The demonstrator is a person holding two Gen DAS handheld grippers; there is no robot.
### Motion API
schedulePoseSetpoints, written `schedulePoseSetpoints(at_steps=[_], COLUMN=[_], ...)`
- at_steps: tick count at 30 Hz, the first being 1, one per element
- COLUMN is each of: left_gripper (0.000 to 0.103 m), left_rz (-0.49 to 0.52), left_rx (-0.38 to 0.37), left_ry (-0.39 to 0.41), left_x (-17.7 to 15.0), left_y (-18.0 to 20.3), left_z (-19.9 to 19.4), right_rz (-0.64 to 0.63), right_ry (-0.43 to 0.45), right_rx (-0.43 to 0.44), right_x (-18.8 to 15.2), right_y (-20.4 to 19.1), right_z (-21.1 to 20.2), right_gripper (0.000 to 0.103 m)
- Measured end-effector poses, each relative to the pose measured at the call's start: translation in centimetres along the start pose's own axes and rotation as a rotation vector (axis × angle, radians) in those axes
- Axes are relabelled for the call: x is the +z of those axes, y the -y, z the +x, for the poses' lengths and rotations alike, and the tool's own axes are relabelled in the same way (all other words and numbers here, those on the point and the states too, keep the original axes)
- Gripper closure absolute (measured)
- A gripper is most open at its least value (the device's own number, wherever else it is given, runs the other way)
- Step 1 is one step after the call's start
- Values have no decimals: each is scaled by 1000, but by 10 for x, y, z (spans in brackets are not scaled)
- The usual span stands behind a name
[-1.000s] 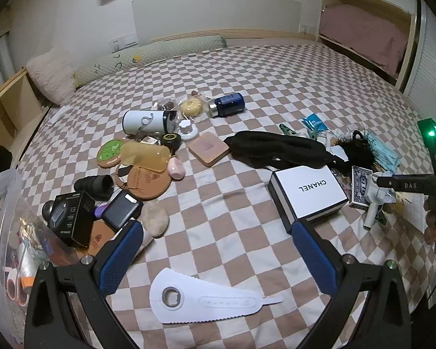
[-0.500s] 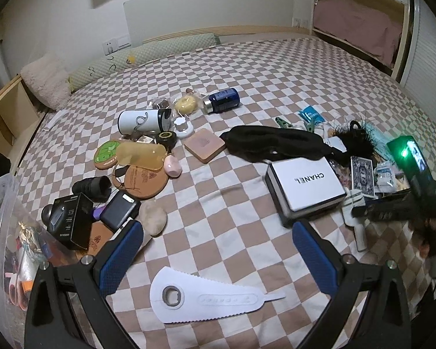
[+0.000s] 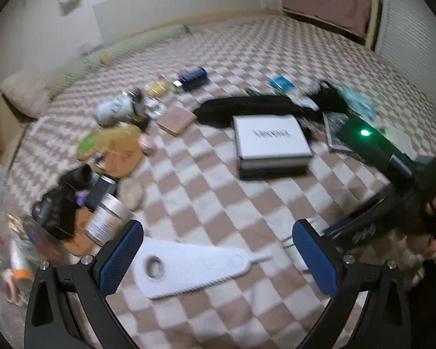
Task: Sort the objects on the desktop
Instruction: 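Lower the right gripper and grasp the white plastic tool block, then pass the white tool block from the right gripper into the left gripper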
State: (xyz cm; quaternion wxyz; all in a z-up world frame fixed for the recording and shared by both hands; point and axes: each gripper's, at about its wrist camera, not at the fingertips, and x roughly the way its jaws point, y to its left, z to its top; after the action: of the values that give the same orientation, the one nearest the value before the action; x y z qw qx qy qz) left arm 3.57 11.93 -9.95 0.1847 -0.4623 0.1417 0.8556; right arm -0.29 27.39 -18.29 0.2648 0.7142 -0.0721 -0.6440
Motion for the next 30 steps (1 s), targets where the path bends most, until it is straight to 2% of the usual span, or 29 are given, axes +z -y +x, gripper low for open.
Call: schedulePoseSetpoints(at_steps=[1, 3, 5, 10, 14, 21, 24, 30], left_gripper=[0, 1, 1, 1, 2, 4, 12, 12], left_rz=[1, -15, -43, -110, -108, -78, -65, -32], left_rx=[-10, -18, -40, -95, -107, -114, -130, -117], left_ry=[-14, -39, -66, -126, -158, -180, -206, -236], left_x=[-3, -8, -11, -24, -31, -35, -37, -41], left_y=[4, 10, 12, 20, 37, 60, 67, 83], left_z=[3, 10, 16, 29, 42, 58, 65, 78], right_rz=[-46, -54, 5, 105, 168, 258, 274, 238], right_ry=[23, 44, 59, 143, 214, 308, 320, 287], right_rx=[-20, -47, -23, -85, -136, -256, -307, -375], right_x=[-1, 1, 3, 9, 16, 7, 1, -2], right_y=[-12, -18, -8, 26, 58, 121, 141, 153], right_z=[-2, -6, -12, -39, -63, -106, -114, -108], right_gripper=[73, 71, 70, 69, 69, 69, 69, 69])
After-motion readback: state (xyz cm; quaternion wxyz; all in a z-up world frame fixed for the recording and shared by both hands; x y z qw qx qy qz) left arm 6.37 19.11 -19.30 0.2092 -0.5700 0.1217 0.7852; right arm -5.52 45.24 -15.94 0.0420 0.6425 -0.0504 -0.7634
